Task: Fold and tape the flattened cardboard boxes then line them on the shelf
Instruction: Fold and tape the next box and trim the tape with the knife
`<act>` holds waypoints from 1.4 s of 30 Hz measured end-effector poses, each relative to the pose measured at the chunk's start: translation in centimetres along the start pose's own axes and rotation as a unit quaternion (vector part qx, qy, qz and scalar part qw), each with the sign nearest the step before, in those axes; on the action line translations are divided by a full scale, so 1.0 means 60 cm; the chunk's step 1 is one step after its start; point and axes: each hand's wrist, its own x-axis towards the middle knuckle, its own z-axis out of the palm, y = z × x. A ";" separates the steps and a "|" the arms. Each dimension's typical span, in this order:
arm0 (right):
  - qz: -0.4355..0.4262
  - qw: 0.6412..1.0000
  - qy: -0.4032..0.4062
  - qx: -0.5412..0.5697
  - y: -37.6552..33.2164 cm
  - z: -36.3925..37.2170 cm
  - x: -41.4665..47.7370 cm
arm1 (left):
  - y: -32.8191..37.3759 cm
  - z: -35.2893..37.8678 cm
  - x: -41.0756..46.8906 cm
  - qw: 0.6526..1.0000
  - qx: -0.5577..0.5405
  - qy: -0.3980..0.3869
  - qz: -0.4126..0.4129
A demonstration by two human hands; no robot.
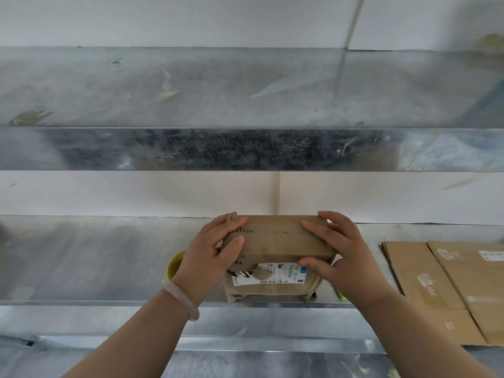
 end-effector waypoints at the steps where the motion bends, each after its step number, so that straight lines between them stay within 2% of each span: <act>1: -0.001 1.000 0.002 0.000 0.001 0.000 0.003 | -0.001 0.001 0.002 1.000 -0.001 -0.001 0.004; 15: -0.022 0.999 -0.013 -0.020 0.001 0.007 0.029 | -0.039 0.011 0.008 1.000 0.003 -0.016 -0.004; 24: -0.004 1.000 -0.026 -0.017 -0.015 0.020 0.018 | -0.049 0.002 -0.013 0.999 0.026 0.025 -0.001; 29: 0.033 0.999 -0.028 -0.013 -0.032 0.033 0.011 | -0.045 -0.009 -0.009 0.998 0.041 0.049 0.000; 33: 0.059 0.997 -0.048 -0.005 -0.042 0.038 0.016 | -0.046 -0.013 0.001 0.998 0.048 0.040 -0.009; 42: 0.103 0.991 -0.061 0.064 -0.037 0.080 0.013 | -0.048 -0.032 0.005 0.997 0.042 0.060 -0.017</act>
